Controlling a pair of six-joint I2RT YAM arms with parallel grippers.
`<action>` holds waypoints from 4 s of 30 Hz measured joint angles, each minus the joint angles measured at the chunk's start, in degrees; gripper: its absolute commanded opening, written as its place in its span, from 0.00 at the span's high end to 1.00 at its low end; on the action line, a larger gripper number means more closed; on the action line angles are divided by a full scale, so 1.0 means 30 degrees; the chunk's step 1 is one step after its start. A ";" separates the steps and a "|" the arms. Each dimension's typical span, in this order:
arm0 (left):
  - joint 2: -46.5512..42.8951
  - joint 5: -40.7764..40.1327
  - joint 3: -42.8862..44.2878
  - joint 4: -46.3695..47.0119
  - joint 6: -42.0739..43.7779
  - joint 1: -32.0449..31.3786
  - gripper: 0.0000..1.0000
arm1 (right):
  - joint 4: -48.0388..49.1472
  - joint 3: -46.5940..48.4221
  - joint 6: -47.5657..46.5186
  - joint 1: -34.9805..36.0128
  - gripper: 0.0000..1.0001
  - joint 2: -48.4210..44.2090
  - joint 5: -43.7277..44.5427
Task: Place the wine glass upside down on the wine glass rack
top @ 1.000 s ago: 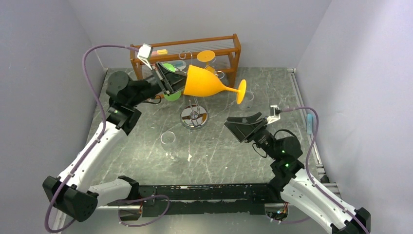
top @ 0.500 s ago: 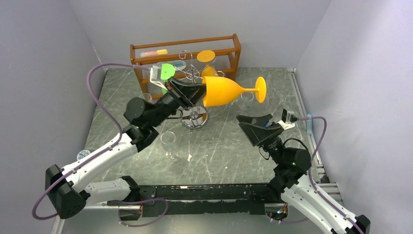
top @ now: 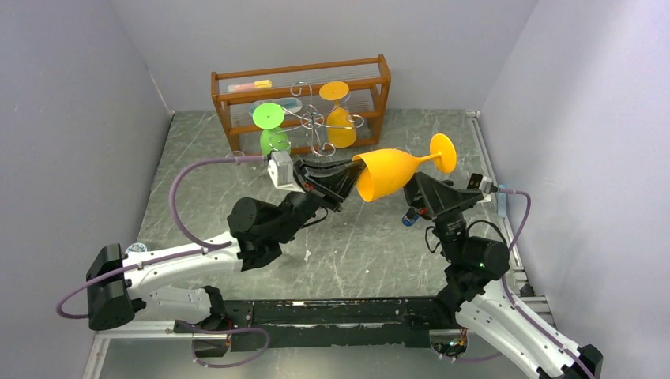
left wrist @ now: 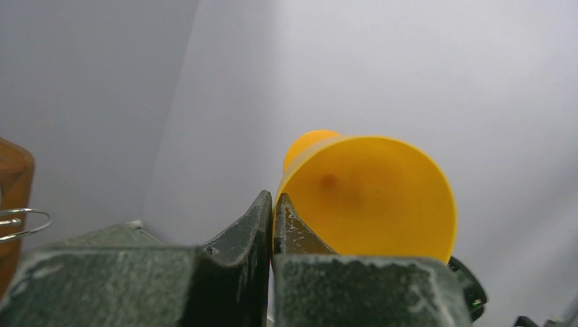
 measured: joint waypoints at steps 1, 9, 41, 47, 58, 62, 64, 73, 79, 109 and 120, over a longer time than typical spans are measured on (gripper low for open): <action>0.0117 -0.0240 -0.0066 0.0240 0.0568 -0.0197 0.95 | 0.0007 0.0124 0.0146 0.0000 0.24 -0.0044 0.0255; 0.0386 -0.1209 -0.0911 0.1902 0.3468 -0.0911 0.95 | -0.0087 0.0510 0.1144 0.0000 0.44 -0.0182 0.1457; -0.2761 0.0481 -0.4211 0.0882 0.4291 -0.0998 0.32 | -0.0743 0.1100 0.2528 0.0073 1.00 0.1392 0.1333; -0.5552 -0.0984 -0.4947 -0.3971 0.2288 -0.1005 0.10 | -0.2820 0.1341 -0.0240 0.0073 1.00 0.0372 0.1399; -0.9275 -0.1501 -0.1392 -1.5365 -0.2856 -0.1005 0.07 | -0.5377 0.2098 -1.2182 0.0073 1.00 0.0357 -0.3534; -0.8065 -0.0663 0.1093 -1.7369 -0.4495 -0.1005 0.04 | -0.6674 0.2492 -1.6946 0.0073 1.00 0.1224 -0.6302; -0.7286 -0.0291 0.1887 -1.7850 -0.4954 -0.1005 0.04 | -0.6980 0.2477 -1.8782 0.0073 1.00 0.1384 -0.7417; -0.4328 -0.0168 0.3155 -1.9955 -0.7402 -0.1005 0.05 | -0.6965 0.2433 -2.3474 0.0073 1.00 0.1763 -1.0768; -0.4036 0.0233 0.3184 -1.9249 -0.9122 -0.0313 0.20 | -0.6914 0.2433 -2.4465 0.0073 1.00 0.1938 -1.2356; -0.3220 0.4728 0.3002 -1.8090 -1.1132 0.1953 0.95 | -0.6572 0.2426 -2.3664 0.0073 0.30 0.2448 -1.4090; -0.2149 0.4677 0.7839 -1.9278 -0.8364 0.2069 0.95 | -0.7628 0.3701 -2.2433 0.0073 0.15 0.0357 -1.3180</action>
